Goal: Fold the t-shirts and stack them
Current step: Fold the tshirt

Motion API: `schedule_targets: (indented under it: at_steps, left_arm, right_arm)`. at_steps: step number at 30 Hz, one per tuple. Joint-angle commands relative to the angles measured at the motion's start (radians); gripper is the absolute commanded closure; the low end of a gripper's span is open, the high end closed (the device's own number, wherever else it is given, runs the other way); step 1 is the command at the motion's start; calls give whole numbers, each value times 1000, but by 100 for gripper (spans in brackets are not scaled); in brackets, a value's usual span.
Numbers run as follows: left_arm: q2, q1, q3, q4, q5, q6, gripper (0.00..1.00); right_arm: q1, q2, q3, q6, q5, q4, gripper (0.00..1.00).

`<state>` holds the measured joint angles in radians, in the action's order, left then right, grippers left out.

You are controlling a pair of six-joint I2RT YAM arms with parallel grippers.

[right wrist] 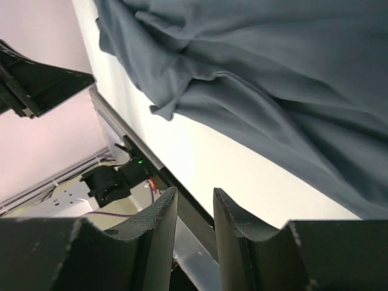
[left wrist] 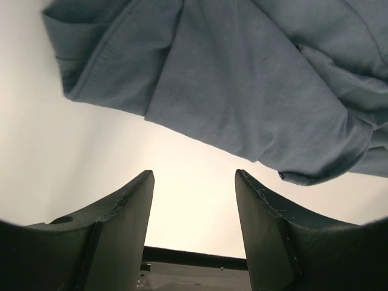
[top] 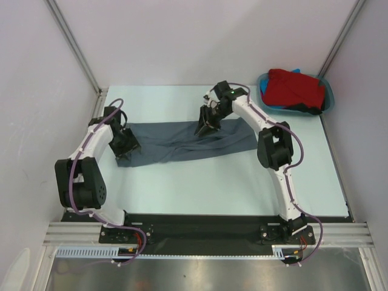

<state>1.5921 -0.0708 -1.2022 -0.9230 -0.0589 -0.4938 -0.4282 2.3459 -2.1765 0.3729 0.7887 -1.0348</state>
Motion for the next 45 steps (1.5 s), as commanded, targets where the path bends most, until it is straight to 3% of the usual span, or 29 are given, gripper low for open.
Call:
schedule_targets:
  at_steps: [1,6,13,24,45]
  left_arm:
    - [-41,-7,65,101,-86,-41,38]
    - [-60,-12,119,196,-122,-58,36]
    - [-87,-76,216,309,-168,-88,34]
    - [-121,-138,266,345,-107,-75,33]
    - [-11,-207,268,469,-176,-45,36]
  right_arm:
    - [-59,7,18,119,73,151,64]
    - [-124,36,15,276,46,293,64]
    - [-158,49,46,340,-8,341,62]
    - [-204,108,20,368,3,344,59]
    - [-257,148,17,409,30,349,56]
